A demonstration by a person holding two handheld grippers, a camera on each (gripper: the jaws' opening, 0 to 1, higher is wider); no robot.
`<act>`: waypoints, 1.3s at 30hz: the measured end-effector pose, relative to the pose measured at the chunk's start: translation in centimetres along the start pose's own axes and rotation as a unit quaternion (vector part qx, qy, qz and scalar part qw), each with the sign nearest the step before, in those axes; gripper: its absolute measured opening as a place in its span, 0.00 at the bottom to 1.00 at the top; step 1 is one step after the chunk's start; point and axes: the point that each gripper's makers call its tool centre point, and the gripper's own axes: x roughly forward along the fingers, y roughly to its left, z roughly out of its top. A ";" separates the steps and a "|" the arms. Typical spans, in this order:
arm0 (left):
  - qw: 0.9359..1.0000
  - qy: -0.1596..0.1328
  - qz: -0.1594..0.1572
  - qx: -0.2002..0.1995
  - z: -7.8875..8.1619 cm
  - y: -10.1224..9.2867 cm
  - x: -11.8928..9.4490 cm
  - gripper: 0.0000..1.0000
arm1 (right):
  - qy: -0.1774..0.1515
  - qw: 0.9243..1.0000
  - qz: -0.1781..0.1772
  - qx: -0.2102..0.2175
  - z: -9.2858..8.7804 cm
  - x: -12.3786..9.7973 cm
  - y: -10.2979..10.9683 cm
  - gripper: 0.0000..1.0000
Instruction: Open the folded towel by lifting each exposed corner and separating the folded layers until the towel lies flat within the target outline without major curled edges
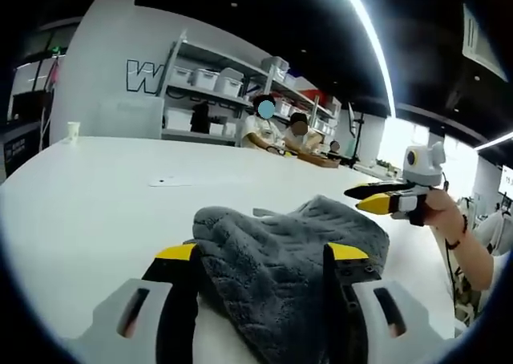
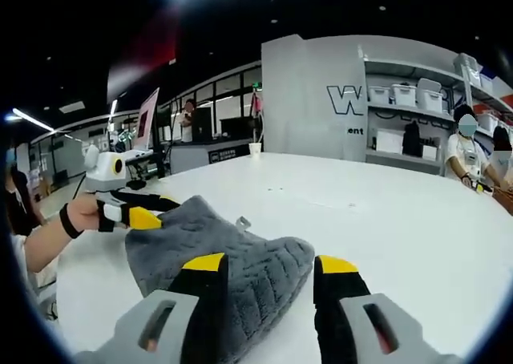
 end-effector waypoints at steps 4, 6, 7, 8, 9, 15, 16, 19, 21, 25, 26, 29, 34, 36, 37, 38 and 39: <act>1.000 -0.001 0.005 0.001 0.0 0.2 0.1 0.59 | 0.002 1.000 -0.003 -0.001 0.1 0.1 -0.1 0.39; 1.000 0.000 0.003 -0.001 0.0 0.2 0.3 0.59 | 0.003 1.000 -0.004 0.000 0.1 0.2 -0.3 0.39; 1.000 0.001 0.002 -0.002 0.0 0.2 0.3 0.59 | 0.003 1.000 -0.005 0.000 0.1 0.2 -0.3 0.39; 1.000 0.000 0.002 -0.003 0.0 0.3 0.4 0.59 | 0.004 1.000 -0.005 0.002 0.0 0.3 -0.4 0.39; 1.000 0.000 0.003 -0.005 0.0 0.4 0.4 0.59 | 0.006 1.000 -0.005 0.002 0.0 0.5 -0.4 0.39; 1.000 0.002 0.008 -0.007 0.0 0.8 0.8 0.58 | 0.015 1.000 -0.007 0.006 -0.3 1.2 -0.6 0.39; 1.000 0.006 0.010 -0.006 -0.1 0.9 0.9 0.58 | 0.015 1.000 -0.007 0.010 -0.3 1.3 -0.6 0.39; 1.000 0.002 0.009 -0.015 0.0 1.2 1.0 0.58 | 0.017 1.000 -0.007 0.013 -0.4 1.5 -0.6 0.39; 1.000 0.002 0.013 -0.022 0.0 1.5 1.2 0.59 | 0.019 1.000 -0.008 0.016 -0.5 1.6 -0.7 0.39; 1.000 0.005 0.014 -0.020 -0.1 1.7 1.4 0.58 | 0.021 0.999 -0.016 0.020 -0.8 1.7 -1.1 0.39; 1.000 0.004 0.013 -0.019 -0.1 1.7 1.4 0.57 | 0.023 0.999 -0.018 0.021 -0.9 1.7 -1.1 0.39; 1.000 0.003 0.016 -0.021 0.0 1.9 1.6 0.57 | 0.022 0.999 -0.022 0.026 -1.0 1.7 -1.3 0.39; 0.999 0.001 0.021 -0.033 -0.1 2.3 2.0 0.55 | 0.021 0.999 -0.025 0.034 -1.0 2.0 -1.5 0.39; 0.999 0.001 0.021 -0.031 -0.1 2.3 2.0 0.54 | 0.021 0.999 -0.026 0.040 -1.0 2.2 -1.5 0.39; 0.999 0.002 0.022 -0.031 -0.2 2.4 2.1 0.53 | 0.020 0.999 -0.027 0.041 -1.0 2.2 -1.6 0.39; 0.999 0.001 0.023 -0.032 -0.1 2.5 2.1 0.52 | 0.021 0.998 -0.028 0.043 -1.1 2.3 -1.6 0.39; 0.999 0.000 0.024 -0.033 -0.1 2.6 2.1 0.51 | 0.021 0.998 -0.028 0.045 -1.1 2.3 -1.6 0.38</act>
